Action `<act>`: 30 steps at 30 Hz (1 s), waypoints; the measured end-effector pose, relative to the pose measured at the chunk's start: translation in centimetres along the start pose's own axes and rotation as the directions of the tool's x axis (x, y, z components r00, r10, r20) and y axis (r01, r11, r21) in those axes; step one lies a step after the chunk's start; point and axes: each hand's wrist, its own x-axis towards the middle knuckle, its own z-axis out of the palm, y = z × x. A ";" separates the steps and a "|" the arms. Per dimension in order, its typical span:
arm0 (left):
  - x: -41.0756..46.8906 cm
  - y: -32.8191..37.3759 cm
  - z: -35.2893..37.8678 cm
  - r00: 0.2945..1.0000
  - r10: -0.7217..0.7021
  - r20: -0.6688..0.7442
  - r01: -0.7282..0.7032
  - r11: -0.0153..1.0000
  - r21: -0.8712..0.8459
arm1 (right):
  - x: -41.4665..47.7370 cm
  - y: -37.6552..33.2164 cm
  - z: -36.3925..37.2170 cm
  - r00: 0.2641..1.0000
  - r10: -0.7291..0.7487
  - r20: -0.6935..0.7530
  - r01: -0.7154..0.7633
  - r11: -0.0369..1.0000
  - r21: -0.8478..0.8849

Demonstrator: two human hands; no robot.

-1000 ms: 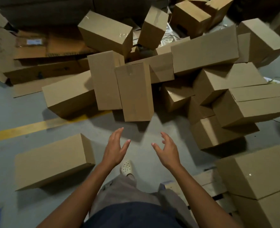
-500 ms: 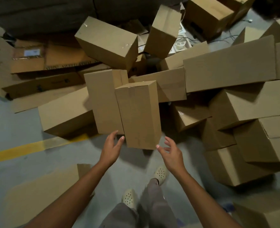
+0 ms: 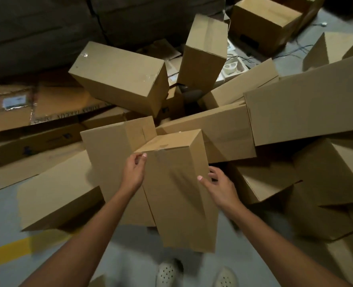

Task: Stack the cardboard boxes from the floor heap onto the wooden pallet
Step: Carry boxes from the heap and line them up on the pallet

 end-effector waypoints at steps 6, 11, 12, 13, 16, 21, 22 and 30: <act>11.1 -0.7 2.3 0.959 0.200 0.199 -0.274 0.826 0.492 | 9.2 -2.1 2.8 0.997 -0.076 0.029 0.074 0.996 0.058; 15.8 -3.0 3.5 0.992 -0.053 0.115 -0.020 0.830 0.557 | 13.0 -2.0 4.5 0.975 -0.153 0.158 0.171 0.980 -0.103; 16.0 -3.2 3.7 0.994 -0.084 0.063 0.035 0.831 0.555 | 13.1 -1.9 4.6 0.979 -0.151 0.136 0.160 0.985 -0.062; 15.7 -3.3 4.0 0.989 -0.148 0.023 0.116 0.854 0.507 | 13.0 -1.5 4.7 0.987 -0.139 0.083 0.140 0.990 -0.014; 13.3 -3.6 5.0 0.929 -0.362 0.076 0.337 0.912 0.232 | 11.4 0.2 3.9 0.985 -0.009 -0.174 0.020 0.998 0.056; 6.0 -4.7 7.1 0.854 -0.405 0.325 0.444 0.895 -0.050 | 5.9 3.3 0.5 0.911 0.352 -0.214 -0.257 0.893 0.370; 4.4 -4.5 7.4 0.844 -0.384 0.374 0.447 0.889 -0.096 | 4.3 3.7 -0.1 0.898 0.408 -0.166 -0.307 0.850 0.429; -6.6 3.9 4.6 0.786 -0.205 0.583 0.319 0.943 -0.098 | -12.3 3.3 -4.4 0.867 0.476 -0.150 -0.306 0.744 0.594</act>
